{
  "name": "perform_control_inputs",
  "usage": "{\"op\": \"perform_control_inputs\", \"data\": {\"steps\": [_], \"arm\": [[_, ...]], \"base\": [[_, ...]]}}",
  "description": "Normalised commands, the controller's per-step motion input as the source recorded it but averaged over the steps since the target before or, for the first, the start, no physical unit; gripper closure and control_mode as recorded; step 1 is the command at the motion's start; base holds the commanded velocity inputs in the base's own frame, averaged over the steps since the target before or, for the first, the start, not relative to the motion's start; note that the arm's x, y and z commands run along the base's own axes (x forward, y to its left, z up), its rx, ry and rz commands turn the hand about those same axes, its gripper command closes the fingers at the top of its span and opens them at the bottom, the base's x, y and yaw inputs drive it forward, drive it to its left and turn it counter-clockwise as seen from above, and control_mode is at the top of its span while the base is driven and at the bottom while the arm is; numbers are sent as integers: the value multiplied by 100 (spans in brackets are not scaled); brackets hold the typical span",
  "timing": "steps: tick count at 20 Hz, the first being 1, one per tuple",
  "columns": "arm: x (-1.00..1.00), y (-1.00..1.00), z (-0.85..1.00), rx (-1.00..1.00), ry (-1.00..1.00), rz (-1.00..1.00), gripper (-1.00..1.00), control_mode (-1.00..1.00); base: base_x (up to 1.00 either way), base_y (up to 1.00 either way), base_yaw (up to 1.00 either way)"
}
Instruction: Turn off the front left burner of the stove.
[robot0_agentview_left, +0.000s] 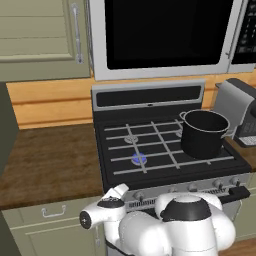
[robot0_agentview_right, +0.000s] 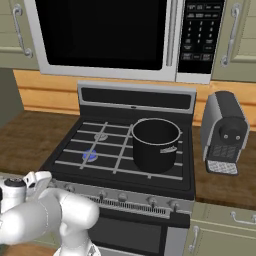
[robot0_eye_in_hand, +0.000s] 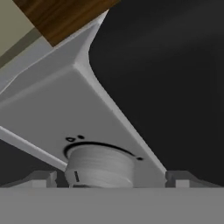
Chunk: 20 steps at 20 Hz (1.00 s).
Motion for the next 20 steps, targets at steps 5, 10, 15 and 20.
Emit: {"op": "perform_control_inputs", "data": {"steps": [5, 10, 15, 20], "arm": [[0, 0, -35, 0, -21, 0, -100, -100], [20, 0, -26, 0, -11, 0, -100, -100], [40, 0, -32, 0, 0, 0, 100, -100], [27, 5, -26, 1, -1, 0, 100, -100]], "base": [[0, 0, 0], [0, 0, 0], [0, 0, 0], [0, 0, 0]]}}
